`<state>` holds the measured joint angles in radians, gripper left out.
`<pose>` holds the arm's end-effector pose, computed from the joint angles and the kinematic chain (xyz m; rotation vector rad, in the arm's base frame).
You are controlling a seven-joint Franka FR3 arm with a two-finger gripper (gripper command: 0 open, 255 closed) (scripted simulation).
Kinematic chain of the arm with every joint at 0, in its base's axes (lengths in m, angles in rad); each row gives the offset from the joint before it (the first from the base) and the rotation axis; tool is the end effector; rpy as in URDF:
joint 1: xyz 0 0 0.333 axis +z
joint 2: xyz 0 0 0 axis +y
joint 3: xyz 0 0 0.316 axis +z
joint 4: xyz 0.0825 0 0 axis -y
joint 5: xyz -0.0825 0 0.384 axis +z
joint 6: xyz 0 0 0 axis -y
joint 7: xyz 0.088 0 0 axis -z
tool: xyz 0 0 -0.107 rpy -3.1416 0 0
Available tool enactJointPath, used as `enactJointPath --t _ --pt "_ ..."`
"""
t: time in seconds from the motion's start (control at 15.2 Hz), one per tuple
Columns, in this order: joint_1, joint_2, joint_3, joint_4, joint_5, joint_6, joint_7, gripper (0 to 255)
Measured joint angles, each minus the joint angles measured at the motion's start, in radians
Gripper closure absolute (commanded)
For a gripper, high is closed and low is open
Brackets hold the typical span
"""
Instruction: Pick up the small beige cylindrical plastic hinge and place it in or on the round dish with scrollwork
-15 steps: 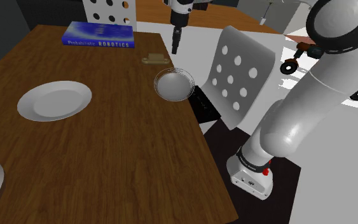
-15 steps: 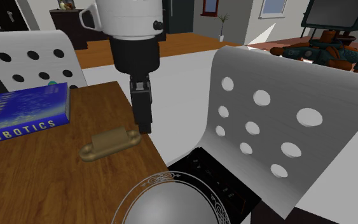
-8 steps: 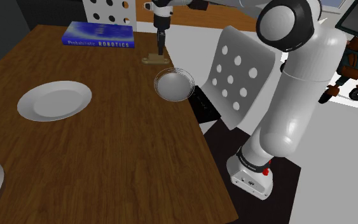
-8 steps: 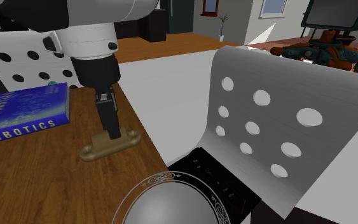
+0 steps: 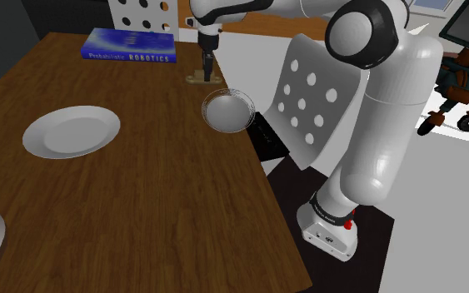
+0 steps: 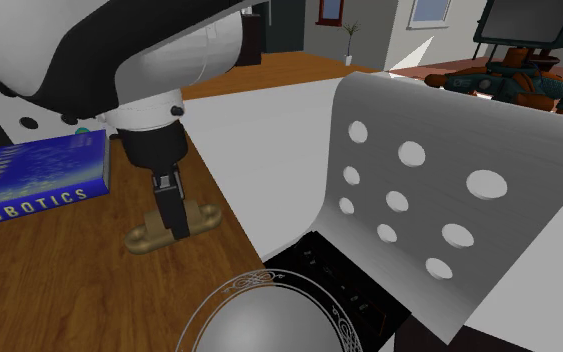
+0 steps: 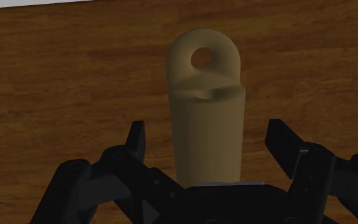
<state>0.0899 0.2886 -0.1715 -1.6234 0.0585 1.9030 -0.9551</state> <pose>0.6440 -0.0379 0.4563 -2.8476 -1.3079 0.0010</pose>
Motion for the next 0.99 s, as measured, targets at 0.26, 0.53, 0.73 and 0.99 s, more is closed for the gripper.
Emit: enactJointPath --t 0.26,0.53,0.73,0.99 --pt "0.001 0.001 0.001 -0.01 0.0 0.011 0.001 0" --pt "0.001 0.001 0.001 -0.01 0.0 0.012 0.001 255" --pt "0.001 0.001 0.001 -0.01 0.0 0.012 0.0 255" --pt "0.001 0.001 0.001 -0.01 0.0 0.012 0.0 255"
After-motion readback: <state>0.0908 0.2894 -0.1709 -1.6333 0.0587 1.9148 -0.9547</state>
